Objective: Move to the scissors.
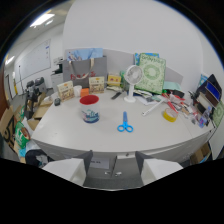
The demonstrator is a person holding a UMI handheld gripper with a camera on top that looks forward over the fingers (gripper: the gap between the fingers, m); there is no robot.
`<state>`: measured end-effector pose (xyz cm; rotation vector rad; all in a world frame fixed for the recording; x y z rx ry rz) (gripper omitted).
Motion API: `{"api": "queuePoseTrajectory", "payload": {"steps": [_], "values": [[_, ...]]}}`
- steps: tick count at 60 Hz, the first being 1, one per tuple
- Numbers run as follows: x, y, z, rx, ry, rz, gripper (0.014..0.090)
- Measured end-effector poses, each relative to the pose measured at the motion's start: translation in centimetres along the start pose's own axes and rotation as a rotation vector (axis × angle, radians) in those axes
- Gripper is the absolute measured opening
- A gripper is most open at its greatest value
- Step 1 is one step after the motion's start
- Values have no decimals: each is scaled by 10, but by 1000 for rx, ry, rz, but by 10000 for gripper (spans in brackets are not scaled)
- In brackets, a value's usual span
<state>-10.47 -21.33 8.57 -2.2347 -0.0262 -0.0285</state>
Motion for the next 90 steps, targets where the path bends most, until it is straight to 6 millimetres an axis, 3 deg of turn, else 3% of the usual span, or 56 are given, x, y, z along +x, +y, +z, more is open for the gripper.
{"api": "queuePoseTrajectory", "payload": {"steps": [14, 24, 55, 64, 75, 90], "values": [[5, -1, 5, 15, 4, 16, 840], [14, -4, 29, 12, 2, 21, 838], [44, -37, 165, -41, -42, 24, 835], [49, -44, 195, -61, -47, 18, 836], [51, -50, 214, -78, -53, 17, 835], [52, -49, 221, -91, -55, 19, 838]]}}
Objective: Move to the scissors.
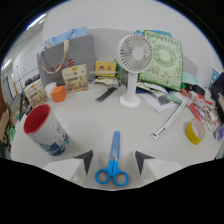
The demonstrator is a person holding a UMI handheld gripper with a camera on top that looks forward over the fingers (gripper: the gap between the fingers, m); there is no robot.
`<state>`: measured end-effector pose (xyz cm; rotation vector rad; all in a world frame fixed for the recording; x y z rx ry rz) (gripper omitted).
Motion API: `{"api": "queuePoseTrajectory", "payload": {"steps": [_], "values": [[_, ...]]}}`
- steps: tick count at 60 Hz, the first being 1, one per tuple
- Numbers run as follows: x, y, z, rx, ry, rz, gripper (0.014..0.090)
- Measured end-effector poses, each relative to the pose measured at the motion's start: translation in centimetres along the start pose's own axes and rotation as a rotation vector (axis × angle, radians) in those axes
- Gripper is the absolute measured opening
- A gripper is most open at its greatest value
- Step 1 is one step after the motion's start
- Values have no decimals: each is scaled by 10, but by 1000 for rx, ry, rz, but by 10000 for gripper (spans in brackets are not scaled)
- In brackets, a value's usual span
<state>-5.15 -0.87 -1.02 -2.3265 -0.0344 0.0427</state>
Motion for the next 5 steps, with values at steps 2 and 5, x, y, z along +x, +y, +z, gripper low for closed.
{"api": "queuePoseTrajectory", "payload": {"steps": [2, 5], "values": [[0, 0, 0, 1, 0, 0, 838], [0, 0, 0, 2, 0, 1, 836]]}}
